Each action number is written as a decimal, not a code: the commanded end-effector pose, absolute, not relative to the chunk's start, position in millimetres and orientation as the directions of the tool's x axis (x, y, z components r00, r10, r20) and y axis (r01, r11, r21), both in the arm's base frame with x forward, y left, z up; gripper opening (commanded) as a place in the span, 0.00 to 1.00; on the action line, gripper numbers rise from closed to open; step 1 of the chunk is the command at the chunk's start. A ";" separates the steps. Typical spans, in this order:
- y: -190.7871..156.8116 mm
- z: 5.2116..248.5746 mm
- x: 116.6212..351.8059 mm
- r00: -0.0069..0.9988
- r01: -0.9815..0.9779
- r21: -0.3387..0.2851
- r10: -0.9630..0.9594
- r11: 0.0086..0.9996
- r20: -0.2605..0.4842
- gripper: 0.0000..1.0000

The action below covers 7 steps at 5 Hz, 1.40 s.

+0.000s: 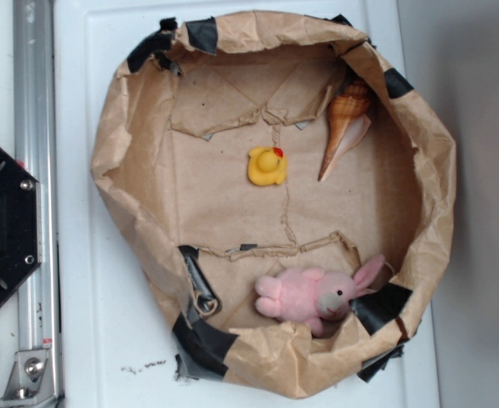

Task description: Grab the yellow duck.

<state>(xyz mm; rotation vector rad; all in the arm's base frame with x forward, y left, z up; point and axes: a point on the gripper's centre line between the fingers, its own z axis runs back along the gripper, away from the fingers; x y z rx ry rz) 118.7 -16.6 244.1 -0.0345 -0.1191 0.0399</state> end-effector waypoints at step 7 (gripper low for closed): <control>47.7 141.4 267.8 0.912 0.396 0.056 -0.399 0.917 0.091 1.00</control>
